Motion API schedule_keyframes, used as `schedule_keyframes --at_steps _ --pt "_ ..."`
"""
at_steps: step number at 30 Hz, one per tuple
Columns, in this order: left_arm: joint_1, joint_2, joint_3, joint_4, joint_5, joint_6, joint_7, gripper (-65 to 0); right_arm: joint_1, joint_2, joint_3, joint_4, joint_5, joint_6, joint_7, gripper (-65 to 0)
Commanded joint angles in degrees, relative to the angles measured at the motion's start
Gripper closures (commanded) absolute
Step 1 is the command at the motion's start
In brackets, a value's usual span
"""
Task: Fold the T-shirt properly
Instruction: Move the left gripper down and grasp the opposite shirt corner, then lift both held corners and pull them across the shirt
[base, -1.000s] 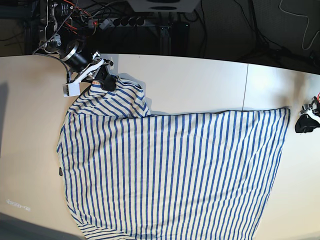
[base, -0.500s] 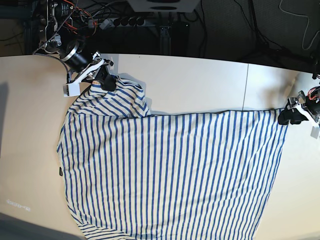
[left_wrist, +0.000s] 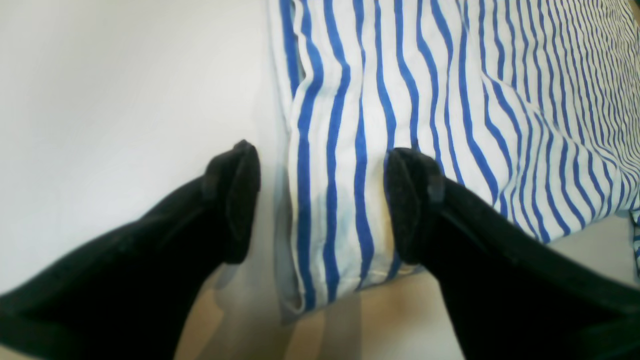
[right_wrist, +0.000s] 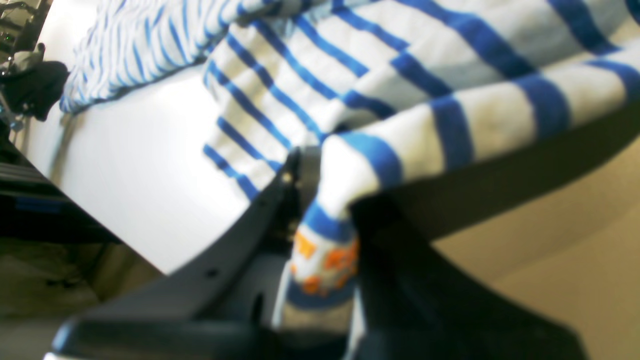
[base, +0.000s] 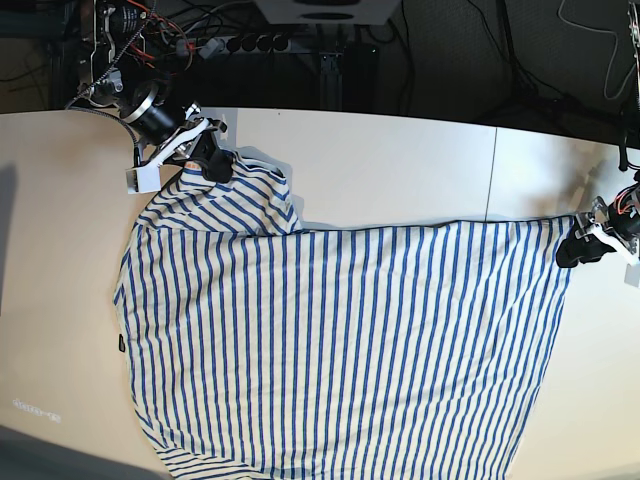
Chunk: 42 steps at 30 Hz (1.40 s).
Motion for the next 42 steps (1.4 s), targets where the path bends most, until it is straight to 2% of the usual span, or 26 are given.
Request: schedule_keyframes --at_steps 1,7,12,18,19,22,23,24,25,28,32,37,42 --pt "-0.15 -0.66 0.66 0.04 1.14 -0.48 2.10 -43.3 -0.22 0.48 0.11 -0.09 -2.75 -0.33 -2.32 0.0" --pt "-0.15 -0.59 3.96 0.44 1.14 -0.46 6.23 -43.2 -0.22 0.48 0.13 -0.09 -2.73 -0.33 -2.29 0.0" --pt "-0.13 0.52 4.04 3.17 1.22 -0.48 9.86 -43.2 -0.22 0.48 0.13 -0.09 -2.73 -0.33 -2.29 0.0" --pt "-0.13 1.31 4.04 5.57 3.93 -0.46 9.90 -41.5 -0.22 0.48 0.13 -0.09 -2.73 -0.33 -2.29 0.0" --pt "-0.15 1.44 4.04 5.57 4.24 -0.46 9.86 -37.3 -0.22 0.48 0.13 -0.09 -2.73 -0.33 -2.29 0.0" --pt "-0.15 1.75 4.04 5.57 6.64 -0.48 8.79 -9.7 -0.20 0.48 0.13 -0.09 -2.73 -0.35 -2.29 0.0" --pt "-0.15 1.77 4.04 5.57 7.54 -0.59 7.93 -2.7 -0.20 0.48 0.13 -0.09 -2.73 -0.33 -2.29 0.0" --pt "-0.15 1.73 4.04 5.57 8.50 -2.01 6.62 0.0 -0.20 0.48 0.13 -0.09 -2.75 -0.33 -2.29 0.0" --pt "-0.15 1.68 4.04 5.57 9.44 -3.33 5.22 0.0 -0.17 0.48 0.13 -0.09 -2.80 -0.33 -2.29 0.0" --pt "-0.35 1.68 4.02 5.57 10.58 -3.33 2.19 0.0 0.35 0.50 0.13 -0.09 -2.89 -0.26 -2.36 0.0" --pt "-2.27 1.05 3.78 5.62 8.79 -3.33 2.36 0.0 1.70 0.85 0.57 0.81 -2.71 -0.26 -5.57 0.0" --pt "-4.55 -1.18 3.02 5.92 3.50 -3.33 8.74 0.0 1.16 1.14 4.09 6.40 1.73 -0.09 -12.68 0.0" --pt "-4.70 -2.86 3.02 11.52 0.15 -3.33 13.53 0.0 1.20 3.69 6.80 8.74 5.16 -0.02 -13.53 0.0"
